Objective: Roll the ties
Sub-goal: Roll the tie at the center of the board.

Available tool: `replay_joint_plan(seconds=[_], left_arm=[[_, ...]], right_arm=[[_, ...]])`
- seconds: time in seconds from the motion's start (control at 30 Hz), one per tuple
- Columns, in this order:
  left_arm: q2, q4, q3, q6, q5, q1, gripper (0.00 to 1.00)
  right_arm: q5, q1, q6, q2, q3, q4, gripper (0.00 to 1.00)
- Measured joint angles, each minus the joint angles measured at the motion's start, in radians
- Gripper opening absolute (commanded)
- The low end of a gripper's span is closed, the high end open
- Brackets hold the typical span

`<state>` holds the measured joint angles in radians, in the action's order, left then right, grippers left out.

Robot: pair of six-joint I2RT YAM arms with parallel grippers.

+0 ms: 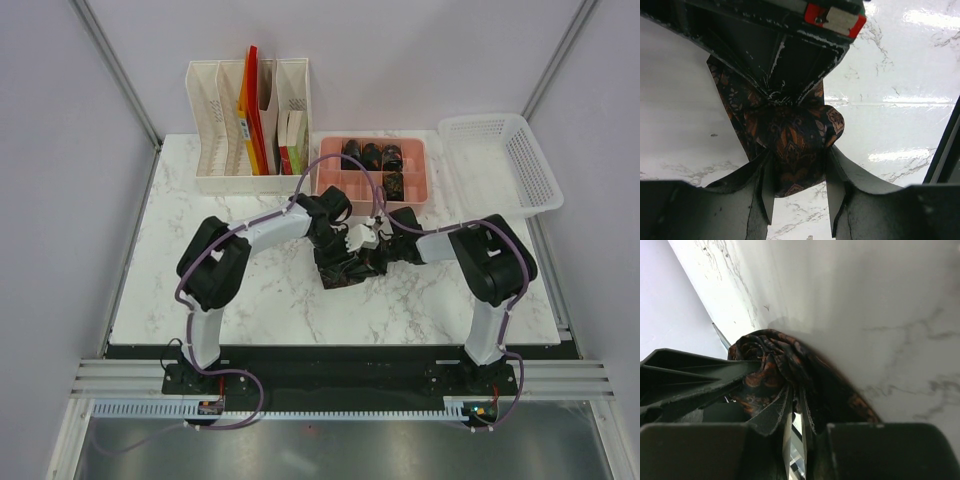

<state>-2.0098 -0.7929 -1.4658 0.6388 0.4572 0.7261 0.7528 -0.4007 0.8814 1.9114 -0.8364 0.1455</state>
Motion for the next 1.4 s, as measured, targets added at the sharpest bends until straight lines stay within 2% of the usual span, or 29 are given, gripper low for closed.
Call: replay_joint_plan(seconds=[0.3, 0.6, 0.77, 0.97, 1.2, 1.4], left_arm=[[-0.024, -0.035, -0.033, 0.001, 0.009, -0.001, 0.39], [-0.047, -0.055, -0.058, 0.004, 0.055, -0.014, 0.4], [-0.05, -0.058, -0.06, 0.01, 0.07, -0.02, 0.4], [-0.051, -0.059, -0.06, 0.014, 0.077, -0.024, 0.4], [-0.051, -0.062, -0.06, 0.018, 0.078, -0.024, 0.48], [-0.046, -0.054, -0.053, 0.024, 0.077, -0.024, 0.58]], right_arm=[[-0.002, 0.055, -0.029, -0.092, 0.038, -0.048, 0.32], [0.014, 0.05, 0.062, -0.134, 0.092, 0.099, 0.45], [0.013, 0.023, 0.08, -0.126, 0.095, 0.151, 0.46], [0.008, 0.0, 0.08, -0.084, 0.095, 0.163, 0.4], [0.016, -0.006, 0.073, -0.076, 0.092, 0.186, 0.01], [0.028, -0.001, 0.06, -0.063, 0.078, 0.169, 0.0]])
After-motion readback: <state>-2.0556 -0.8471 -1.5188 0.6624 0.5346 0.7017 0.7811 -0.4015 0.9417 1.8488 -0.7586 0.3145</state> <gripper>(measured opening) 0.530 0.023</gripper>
